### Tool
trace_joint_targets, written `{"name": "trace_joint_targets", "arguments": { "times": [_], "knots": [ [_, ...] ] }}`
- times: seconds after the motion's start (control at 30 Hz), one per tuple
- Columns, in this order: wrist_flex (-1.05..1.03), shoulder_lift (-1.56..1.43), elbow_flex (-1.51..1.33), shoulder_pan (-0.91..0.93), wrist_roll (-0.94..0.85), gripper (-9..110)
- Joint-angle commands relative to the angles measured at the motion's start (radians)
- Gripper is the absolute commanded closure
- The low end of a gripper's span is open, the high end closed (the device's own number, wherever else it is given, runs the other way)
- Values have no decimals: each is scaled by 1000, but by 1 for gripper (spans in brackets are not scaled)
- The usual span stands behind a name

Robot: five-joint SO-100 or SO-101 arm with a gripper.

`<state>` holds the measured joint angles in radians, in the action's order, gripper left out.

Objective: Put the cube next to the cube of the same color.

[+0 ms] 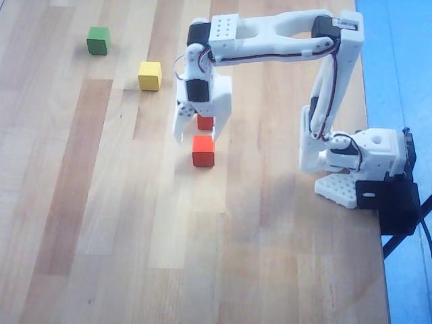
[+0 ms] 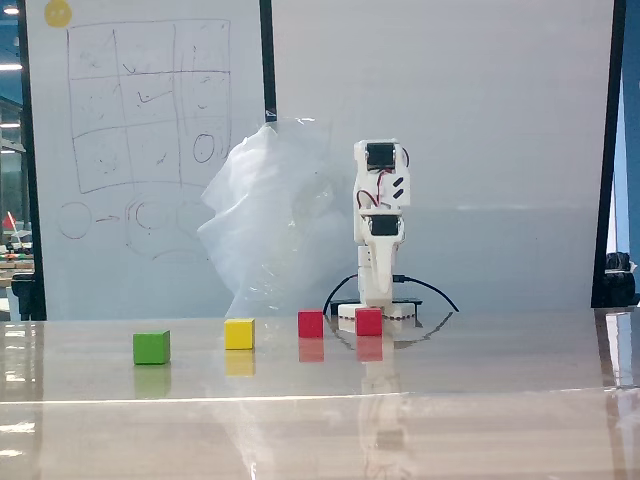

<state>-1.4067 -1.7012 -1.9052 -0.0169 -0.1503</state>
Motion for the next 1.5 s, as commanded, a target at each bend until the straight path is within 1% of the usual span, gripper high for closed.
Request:
{"name": "trace_joint_targets", "arguments": {
  "times": [0.0, 0.13, 0.27, 0.37, 0.47, 0.83, 1.03, 1.17, 1.3, 1.47],
  "knots": [
    [64, -12, -31, 23, -5, 79],
    [61, -12, -48, 66, -14, 77],
    [21, -12, -54, 72, -8, 68],
    [32, -12, -58, 81, -8, 62],
    [55, -11, -81, 81, -5, 61],
    [295, 6, -276, 83, -9, 68],
    [388, 26, -285, 83, -61, 69],
    [393, 52, -273, 86, -83, 72],
    [393, 55, -272, 135, -67, 78],
    [391, 58, -272, 147, -61, 92]
  ]
}}
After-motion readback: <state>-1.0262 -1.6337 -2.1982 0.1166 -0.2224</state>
